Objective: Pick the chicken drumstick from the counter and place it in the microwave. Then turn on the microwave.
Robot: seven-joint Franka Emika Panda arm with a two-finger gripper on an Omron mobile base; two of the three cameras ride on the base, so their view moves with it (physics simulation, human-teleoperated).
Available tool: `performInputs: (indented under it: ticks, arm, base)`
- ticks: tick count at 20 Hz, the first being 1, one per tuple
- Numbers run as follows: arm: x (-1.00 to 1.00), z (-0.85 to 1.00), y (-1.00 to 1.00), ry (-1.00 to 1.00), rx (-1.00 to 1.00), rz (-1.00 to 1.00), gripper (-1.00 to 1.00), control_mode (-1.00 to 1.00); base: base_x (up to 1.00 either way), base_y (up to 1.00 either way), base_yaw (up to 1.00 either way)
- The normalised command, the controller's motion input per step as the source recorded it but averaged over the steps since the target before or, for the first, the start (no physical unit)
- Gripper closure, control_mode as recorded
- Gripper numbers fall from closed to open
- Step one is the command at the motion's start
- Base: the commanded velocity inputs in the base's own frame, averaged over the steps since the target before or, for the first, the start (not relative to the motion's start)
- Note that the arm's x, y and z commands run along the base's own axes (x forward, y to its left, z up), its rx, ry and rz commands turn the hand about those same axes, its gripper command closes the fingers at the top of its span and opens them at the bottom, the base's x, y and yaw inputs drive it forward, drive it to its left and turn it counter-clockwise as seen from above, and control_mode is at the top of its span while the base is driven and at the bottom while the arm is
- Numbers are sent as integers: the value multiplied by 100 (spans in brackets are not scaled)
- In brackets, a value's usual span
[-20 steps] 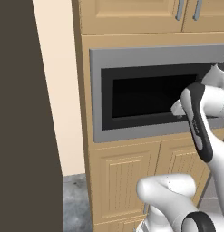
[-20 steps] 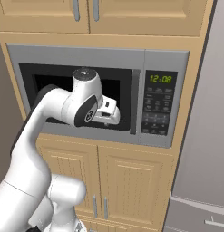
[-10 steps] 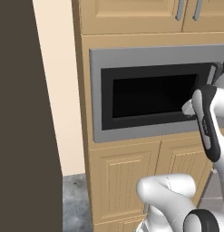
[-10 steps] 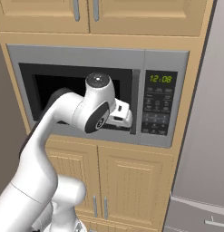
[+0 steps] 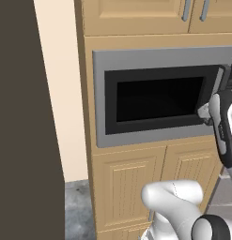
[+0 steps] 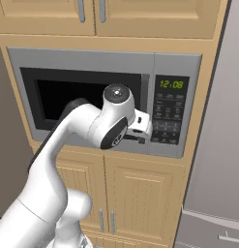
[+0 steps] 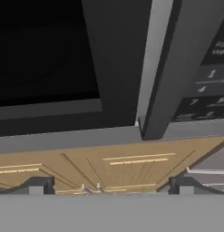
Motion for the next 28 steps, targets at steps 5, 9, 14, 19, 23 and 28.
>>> performInputs:
  ticks: [5,9,14,19,23,28]
  arm:
    - [0,0,-22,-13,0,0,-100,-100]
    - [1,3,-17,-12,0,0,-100,-100]
    - [11,13,-8,-4,0,-1,-100,-100]
    - [17,13,-4,-3,0,-1,-100,-100]
    - [17,11,-8,-7,0,0,-100,-100]
    - [13,9,-15,-7,0,0,-100,-100]
  base:
    - [0,0,0]
    - [0,0,0]
    - [0,0,0]
    - [0,0,0]
    - [0,0,0]
    - [0,0,0]
